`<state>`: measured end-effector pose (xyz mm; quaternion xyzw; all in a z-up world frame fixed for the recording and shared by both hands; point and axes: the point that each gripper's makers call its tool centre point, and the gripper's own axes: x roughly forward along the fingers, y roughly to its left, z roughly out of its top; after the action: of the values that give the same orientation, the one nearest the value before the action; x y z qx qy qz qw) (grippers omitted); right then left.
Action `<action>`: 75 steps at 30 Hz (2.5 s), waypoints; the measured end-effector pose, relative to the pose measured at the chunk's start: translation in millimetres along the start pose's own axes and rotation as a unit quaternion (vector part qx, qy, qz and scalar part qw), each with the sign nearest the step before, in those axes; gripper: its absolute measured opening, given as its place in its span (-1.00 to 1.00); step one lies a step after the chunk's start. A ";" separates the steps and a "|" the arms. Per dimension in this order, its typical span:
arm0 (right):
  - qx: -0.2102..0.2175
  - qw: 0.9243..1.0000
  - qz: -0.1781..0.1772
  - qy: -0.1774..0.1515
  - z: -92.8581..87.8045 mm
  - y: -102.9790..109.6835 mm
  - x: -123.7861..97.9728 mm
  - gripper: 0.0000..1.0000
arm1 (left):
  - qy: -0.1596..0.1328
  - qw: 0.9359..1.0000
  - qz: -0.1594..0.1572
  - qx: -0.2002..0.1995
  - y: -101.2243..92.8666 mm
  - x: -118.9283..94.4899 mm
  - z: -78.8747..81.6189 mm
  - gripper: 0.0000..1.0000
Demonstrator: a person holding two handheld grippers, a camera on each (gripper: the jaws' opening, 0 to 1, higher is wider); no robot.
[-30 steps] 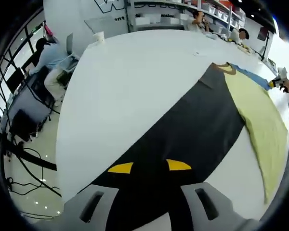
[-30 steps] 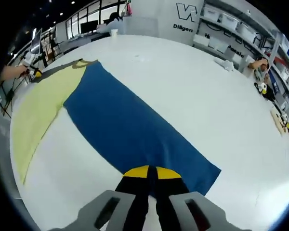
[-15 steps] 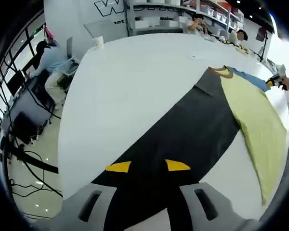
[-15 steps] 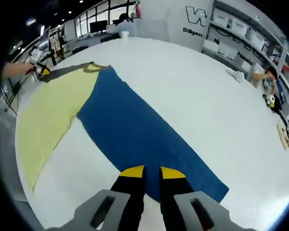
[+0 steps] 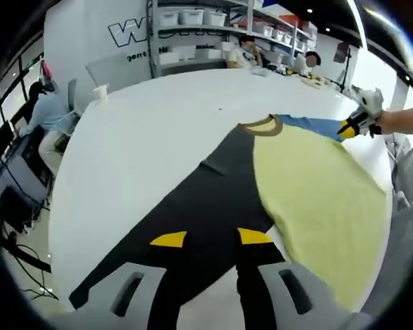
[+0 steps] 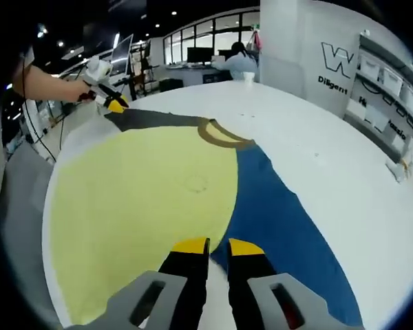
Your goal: Fold the garment on the visible template until the final outline fits inside the template.
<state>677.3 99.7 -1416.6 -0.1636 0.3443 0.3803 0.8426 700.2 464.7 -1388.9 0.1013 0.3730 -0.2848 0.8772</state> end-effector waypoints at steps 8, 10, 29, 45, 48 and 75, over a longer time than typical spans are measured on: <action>-0.032 0.999 0.005 0.017 -10.4 3.6 15.5 -0.95 | -0.015 0.997 -0.056 0.053 -53.8 43.8 16.2 -0.24; -0.036 0.999 0.007 0.021 -13.8 4.4 16.5 -0.92 | -0.013 0.996 -0.068 0.060 -61.7 51.4 17.9 -0.20; -0.026 0.999 0.024 0.014 -32.9 3.3 8.0 -0.66 | 0.023 0.991 -0.097 0.095 -55.5 61.2 -15.4 0.07; -0.003 1.000 0.030 -0.001 -10.8 -2.3 16.5 -0.43 | 0.029 0.986 -0.144 0.078 -83.1 60.7 -13.7 0.35; -0.006 0.999 0.033 0.023 -29.2 0.2 15.5 -0.35 | 0.011 0.989 -0.138 0.053 -70.8 58.0 -13.9 0.35; -0.020 0.999 0.012 0.022 -36.4 -21.3 0.9 -0.77 | 0.055 0.984 -0.078 0.152 -20.9 46.1 -28.4 -0.87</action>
<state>677.2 66.5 -1442.7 -0.1849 0.3564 0.3936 0.8270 697.1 439.2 -1440.9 0.2197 0.3798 -0.4003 0.8045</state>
